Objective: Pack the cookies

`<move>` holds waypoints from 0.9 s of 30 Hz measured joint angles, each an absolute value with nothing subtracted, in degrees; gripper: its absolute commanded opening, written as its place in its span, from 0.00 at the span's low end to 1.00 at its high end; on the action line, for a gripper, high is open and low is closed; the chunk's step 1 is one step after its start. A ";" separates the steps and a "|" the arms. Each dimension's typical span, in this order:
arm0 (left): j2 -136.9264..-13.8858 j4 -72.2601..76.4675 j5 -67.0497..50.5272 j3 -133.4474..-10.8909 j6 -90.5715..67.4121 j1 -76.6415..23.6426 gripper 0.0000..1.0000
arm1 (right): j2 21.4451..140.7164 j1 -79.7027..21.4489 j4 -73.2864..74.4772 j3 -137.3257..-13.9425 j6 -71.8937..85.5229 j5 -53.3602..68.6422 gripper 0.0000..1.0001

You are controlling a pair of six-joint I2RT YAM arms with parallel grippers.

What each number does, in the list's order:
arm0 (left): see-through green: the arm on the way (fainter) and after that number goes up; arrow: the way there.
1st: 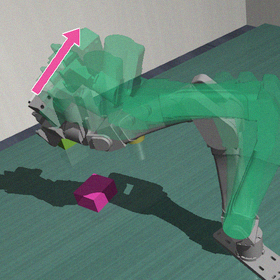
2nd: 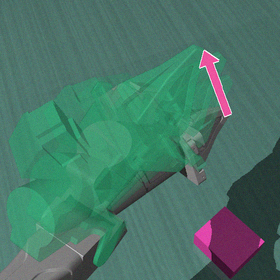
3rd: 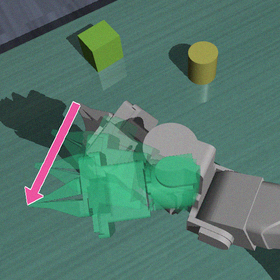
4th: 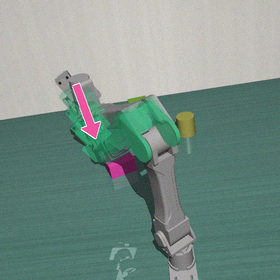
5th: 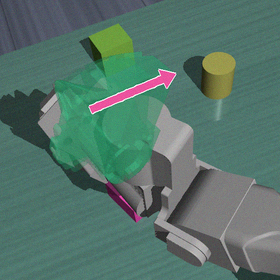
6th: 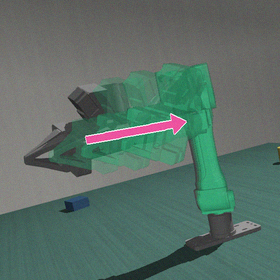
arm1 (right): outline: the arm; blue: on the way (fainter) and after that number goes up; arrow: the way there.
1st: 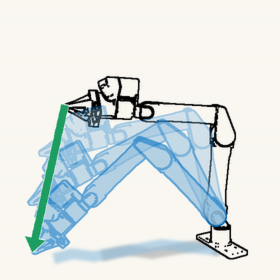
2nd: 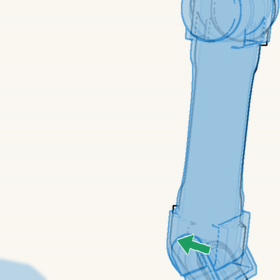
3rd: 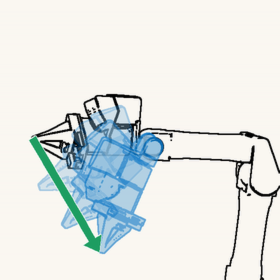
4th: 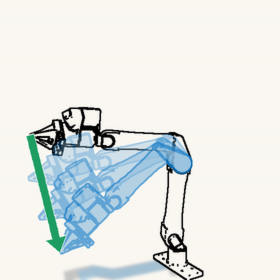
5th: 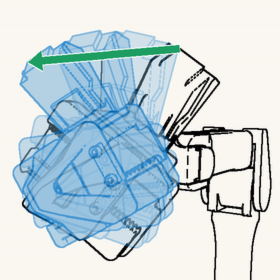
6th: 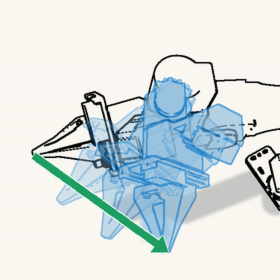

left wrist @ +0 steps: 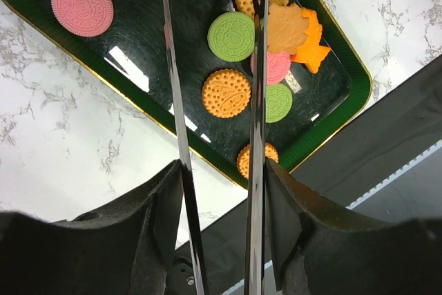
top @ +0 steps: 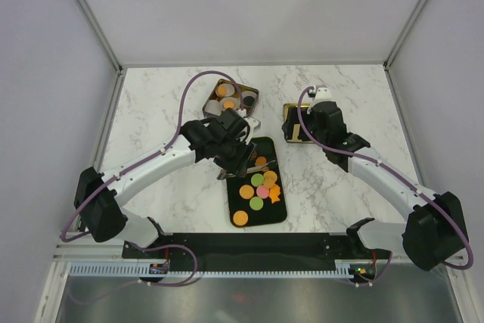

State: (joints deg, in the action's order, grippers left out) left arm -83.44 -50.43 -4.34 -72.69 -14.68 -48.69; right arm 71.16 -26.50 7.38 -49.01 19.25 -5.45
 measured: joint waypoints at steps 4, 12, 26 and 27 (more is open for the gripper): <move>-83.85 -50.43 -4.10 -72.69 -14.66 -48.69 0.55 | 71.20 -26.50 7.35 -49.04 19.25 -5.45 0.98; -84.18 -50.37 -3.11 -72.60 -14.66 -48.62 0.55 | 71.22 -26.50 7.38 -49.04 19.25 -5.43 0.98; -83.94 -49.69 -3.14 -70.85 -14.63 -46.98 0.55 | 71.22 -26.50 7.38 -49.04 19.25 -5.43 0.98; -83.94 -49.69 -3.14 -70.83 -14.63 -46.94 0.54 | 71.22 -26.50 7.38 -49.01 19.25 -5.41 0.98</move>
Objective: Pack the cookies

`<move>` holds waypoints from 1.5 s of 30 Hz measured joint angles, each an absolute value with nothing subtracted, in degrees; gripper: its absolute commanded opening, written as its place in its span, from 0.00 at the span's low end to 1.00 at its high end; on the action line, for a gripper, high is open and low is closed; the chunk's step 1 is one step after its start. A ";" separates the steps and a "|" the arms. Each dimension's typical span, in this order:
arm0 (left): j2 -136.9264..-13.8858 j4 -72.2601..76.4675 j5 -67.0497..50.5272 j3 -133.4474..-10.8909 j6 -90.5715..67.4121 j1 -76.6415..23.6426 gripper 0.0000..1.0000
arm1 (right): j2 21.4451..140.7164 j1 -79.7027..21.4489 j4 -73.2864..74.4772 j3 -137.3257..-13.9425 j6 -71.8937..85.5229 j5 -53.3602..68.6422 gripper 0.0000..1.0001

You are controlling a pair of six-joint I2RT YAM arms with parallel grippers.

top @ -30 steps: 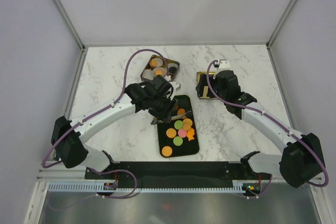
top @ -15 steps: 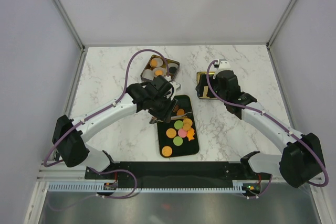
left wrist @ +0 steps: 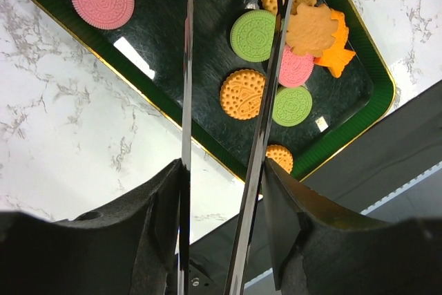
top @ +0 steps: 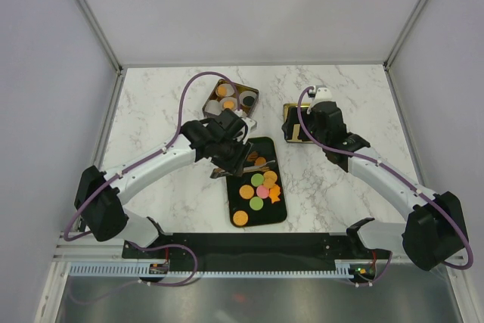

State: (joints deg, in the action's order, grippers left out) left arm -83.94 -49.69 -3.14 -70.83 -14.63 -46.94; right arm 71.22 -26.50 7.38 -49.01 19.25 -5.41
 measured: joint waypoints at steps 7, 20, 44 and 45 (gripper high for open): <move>-82.89 -49.41 -3.14 -70.28 -14.63 -46.61 0.54 | 71.24 -26.50 7.38 -49.04 19.25 -5.41 0.98; -82.54 -49.39 -3.14 -69.91 -14.63 -46.30 0.54 | 71.33 -26.50 7.40 -49.01 19.22 -5.41 0.98; -83.29 -49.32 -4.43 -69.84 -14.59 -45.71 0.49 | 71.33 -26.50 7.40 -49.04 19.25 -5.41 0.98; -83.33 -49.32 -4.60 -69.84 -14.59 -45.71 0.48 | 71.33 -26.50 7.40 -49.04 19.25 -5.41 0.98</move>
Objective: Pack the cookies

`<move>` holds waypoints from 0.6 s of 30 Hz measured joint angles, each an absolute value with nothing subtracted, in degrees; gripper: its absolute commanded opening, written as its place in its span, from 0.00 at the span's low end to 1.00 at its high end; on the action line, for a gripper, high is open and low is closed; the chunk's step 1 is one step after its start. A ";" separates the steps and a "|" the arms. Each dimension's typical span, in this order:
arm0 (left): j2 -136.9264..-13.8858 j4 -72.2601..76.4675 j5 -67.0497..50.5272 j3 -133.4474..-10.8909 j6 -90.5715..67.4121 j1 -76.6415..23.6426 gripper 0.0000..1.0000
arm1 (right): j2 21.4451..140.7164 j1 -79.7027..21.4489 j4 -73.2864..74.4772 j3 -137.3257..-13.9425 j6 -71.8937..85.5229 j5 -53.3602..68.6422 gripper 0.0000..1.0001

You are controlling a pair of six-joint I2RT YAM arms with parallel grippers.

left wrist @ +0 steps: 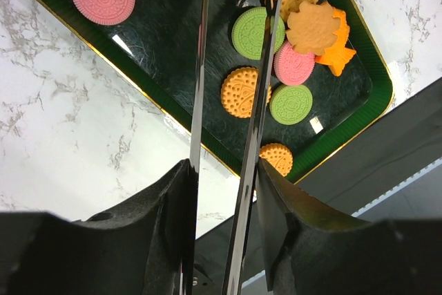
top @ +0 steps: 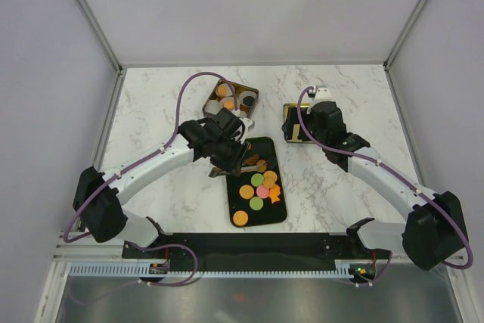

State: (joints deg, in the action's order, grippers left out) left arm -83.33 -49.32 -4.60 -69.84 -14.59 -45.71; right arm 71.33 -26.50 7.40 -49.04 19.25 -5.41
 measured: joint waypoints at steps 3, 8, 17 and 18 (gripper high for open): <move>-83.33 -49.32 -4.69 -69.84 -14.57 -45.71 0.45 | 71.33 -26.50 7.40 -49.04 19.25 -5.41 0.98; -83.31 -49.28 -4.82 -69.84 -14.57 -45.71 0.43 | 71.33 -26.50 7.40 -49.04 19.25 -5.43 0.98; -82.52 -49.28 -3.07 -69.84 -14.57 -44.66 0.42 | 71.33 -26.50 7.40 -49.04 19.25 -5.41 0.98; -82.43 -49.32 -2.81 -69.84 -14.57 -44.51 0.42 | 71.33 -26.50 7.40 -49.04 19.25 -5.41 0.98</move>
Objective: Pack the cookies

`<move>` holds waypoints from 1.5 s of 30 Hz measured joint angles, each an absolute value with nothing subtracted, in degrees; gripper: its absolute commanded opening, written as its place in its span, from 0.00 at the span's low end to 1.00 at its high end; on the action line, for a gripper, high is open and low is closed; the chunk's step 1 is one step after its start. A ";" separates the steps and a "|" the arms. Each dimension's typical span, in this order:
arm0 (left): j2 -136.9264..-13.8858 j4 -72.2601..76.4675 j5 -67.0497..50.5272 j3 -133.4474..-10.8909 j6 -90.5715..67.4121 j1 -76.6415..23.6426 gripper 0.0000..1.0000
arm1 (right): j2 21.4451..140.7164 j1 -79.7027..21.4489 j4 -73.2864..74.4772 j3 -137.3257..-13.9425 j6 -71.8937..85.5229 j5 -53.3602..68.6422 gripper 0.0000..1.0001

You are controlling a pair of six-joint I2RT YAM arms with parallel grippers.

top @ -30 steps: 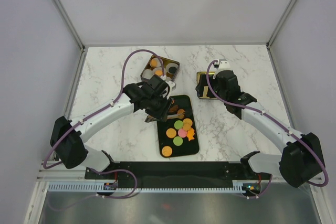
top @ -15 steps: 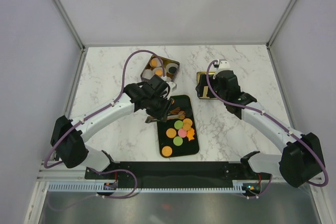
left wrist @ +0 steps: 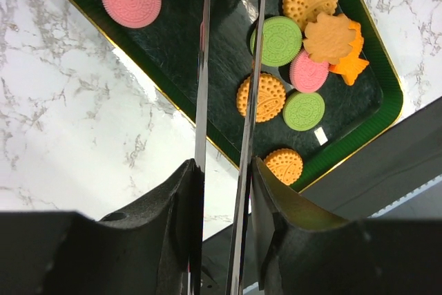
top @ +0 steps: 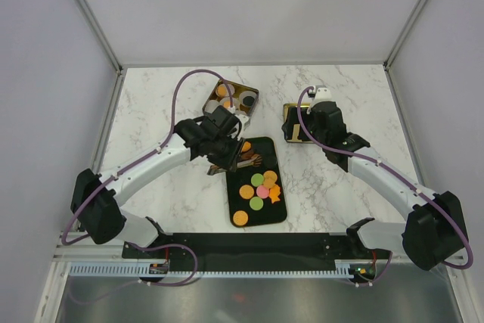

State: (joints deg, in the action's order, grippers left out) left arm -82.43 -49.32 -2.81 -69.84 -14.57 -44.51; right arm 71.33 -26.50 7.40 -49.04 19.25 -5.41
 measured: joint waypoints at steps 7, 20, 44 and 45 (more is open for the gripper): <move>-81.80 -49.80 -1.50 -70.19 -14.48 -43.75 0.42 | 71.33 -26.50 7.40 -49.04 19.25 -5.41 0.98; -80.09 -50.85 1.50 -78.04 -13.78 -36.18 0.42 | 71.33 -26.50 7.40 -49.04 19.25 -5.41 0.98; -95.88 -49.12 3.16 -90.61 -12.75 -29.04 0.43 | 71.33 -26.50 7.38 -49.04 19.25 -4.89 0.98; -96.03 -49.08 3.16 -90.56 -12.75 -29.04 0.43 | 71.33 -26.50 7.38 -49.04 19.25 -4.84 0.98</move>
